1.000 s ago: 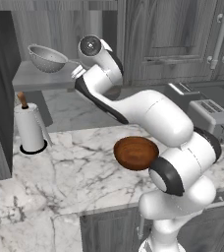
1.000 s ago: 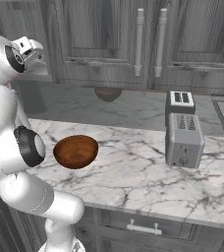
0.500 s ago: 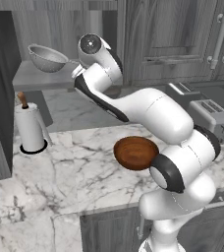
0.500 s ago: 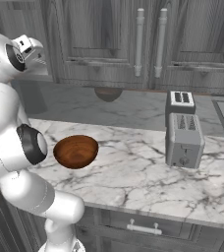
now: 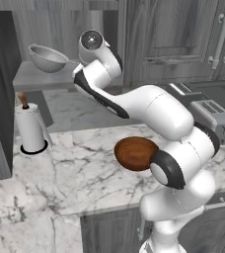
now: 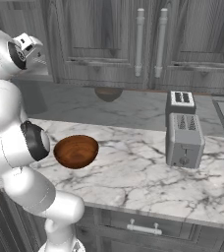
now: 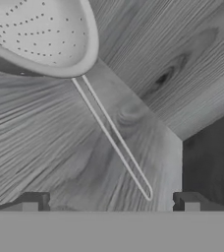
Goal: Open the cabinet and setup a tea strainer by placing it in the bowl upright.
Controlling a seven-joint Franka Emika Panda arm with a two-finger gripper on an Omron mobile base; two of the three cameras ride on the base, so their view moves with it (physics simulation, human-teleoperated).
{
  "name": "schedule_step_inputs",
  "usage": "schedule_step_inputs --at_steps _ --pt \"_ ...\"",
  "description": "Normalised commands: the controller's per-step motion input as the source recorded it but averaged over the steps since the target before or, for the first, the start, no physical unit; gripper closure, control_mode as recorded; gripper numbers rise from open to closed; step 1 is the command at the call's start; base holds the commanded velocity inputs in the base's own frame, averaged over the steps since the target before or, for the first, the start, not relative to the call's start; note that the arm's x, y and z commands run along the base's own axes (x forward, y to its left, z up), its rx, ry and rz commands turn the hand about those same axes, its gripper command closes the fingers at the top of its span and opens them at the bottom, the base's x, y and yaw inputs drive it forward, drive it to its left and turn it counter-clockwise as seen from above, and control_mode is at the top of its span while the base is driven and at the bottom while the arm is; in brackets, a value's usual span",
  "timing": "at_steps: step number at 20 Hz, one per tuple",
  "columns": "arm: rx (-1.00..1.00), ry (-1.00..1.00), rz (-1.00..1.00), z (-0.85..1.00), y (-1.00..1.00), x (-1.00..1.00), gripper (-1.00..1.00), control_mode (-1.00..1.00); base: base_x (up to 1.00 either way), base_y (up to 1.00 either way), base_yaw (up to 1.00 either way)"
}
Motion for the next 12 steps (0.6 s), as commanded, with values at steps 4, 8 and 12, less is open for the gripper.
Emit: schedule_step_inputs --at_steps 4,8,12 --pt "0.0 0.06 0.0 -0.1 0.0 0.4 -1.0 -1.0 0.0 0.0 0.0" --pt "0.0 0.06 0.0 -0.07 0.0 0.4 -1.0 -1.0 0.0 0.0 0.0" --pt "0.0 0.06 0.0 -0.04 0.0 0.43 -1.0 -1.0 0.0 0.0 0.0"
